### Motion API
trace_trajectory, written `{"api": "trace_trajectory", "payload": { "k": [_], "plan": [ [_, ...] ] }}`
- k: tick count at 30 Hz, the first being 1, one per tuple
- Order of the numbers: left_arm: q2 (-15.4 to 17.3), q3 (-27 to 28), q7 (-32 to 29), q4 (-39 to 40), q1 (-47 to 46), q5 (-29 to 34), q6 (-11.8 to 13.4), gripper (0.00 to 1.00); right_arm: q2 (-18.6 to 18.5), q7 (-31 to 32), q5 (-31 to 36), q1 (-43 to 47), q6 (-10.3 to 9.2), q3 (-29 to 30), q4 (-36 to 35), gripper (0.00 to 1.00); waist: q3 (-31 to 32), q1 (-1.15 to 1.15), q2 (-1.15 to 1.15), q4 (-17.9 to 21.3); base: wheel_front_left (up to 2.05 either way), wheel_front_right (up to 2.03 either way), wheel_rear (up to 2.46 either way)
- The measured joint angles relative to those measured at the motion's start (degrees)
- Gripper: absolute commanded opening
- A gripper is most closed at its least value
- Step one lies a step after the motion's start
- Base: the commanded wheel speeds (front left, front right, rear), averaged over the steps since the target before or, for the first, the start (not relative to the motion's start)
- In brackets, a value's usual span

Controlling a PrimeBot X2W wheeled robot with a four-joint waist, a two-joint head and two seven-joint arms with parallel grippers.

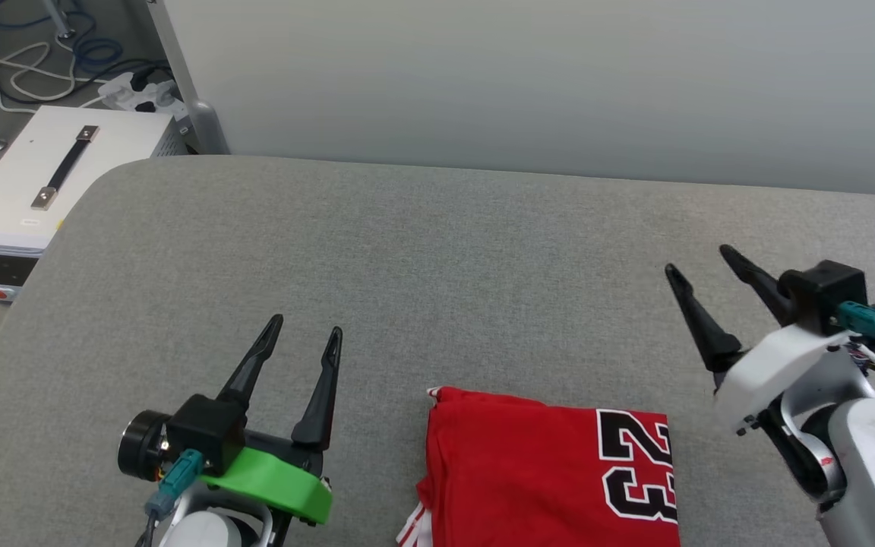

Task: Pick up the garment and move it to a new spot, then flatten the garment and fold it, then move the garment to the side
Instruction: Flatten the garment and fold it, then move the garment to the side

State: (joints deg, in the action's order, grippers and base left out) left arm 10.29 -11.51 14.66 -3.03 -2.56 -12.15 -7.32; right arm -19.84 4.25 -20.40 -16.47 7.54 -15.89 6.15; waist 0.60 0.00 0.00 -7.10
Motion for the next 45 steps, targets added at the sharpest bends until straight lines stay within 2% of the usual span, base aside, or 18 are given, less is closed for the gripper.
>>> {"api": "trace_trajectory", "payload": {
  "k": [6,14,24,38,41,45],
  "plan": [
    [-0.38,0.09,0.00,0.19,0.04,-0.60,0.00,1.00,0.89,-4.34,3.02,6.28,0.00,7.92,-3.91,1.00,-0.71,0.00,0.00,1.31,0.00,0.00,0.00],
    [-0.96,0.24,0.00,0.26,0.31,-1.37,0.00,1.00,8.46,-10.45,7.36,16.30,0.00,16.79,-8.36,1.00,-1.22,0.00,0.00,1.94,0.00,0.00,0.00],
    [-1.46,0.79,0.00,0.18,1.62,-1.54,0.00,1.00,13.70,-15.70,9.20,21.12,0.00,19.69,-7.70,1.00,-1.21,0.00,0.00,1.71,0.00,0.00,0.00],
    [-1.47,0.33,0.00,-0.33,1.68,-1.56,0.00,1.00,14.35,-16.44,9.64,21.14,0.00,19.09,-6.13,1.00,-1.17,0.00,0.00,1.64,0.00,0.00,0.00],
    [-1.47,0.30,0.00,-0.36,1.68,-1.56,0.00,1.00,14.10,-15.19,9.47,21.13,0.00,18.47,-5.93,1.00,-1.28,0.00,0.00,1.54,0.00,0.00,0.00],
    [-1.47,0.27,0.00,-0.42,1.67,-1.56,0.00,1.00,12.85,-8.79,6.81,21.05,0.00,16.12,-7.28,1.00,-1.67,0.00,0.00,1.39,0.00,0.00,0.00]
  ]
}}
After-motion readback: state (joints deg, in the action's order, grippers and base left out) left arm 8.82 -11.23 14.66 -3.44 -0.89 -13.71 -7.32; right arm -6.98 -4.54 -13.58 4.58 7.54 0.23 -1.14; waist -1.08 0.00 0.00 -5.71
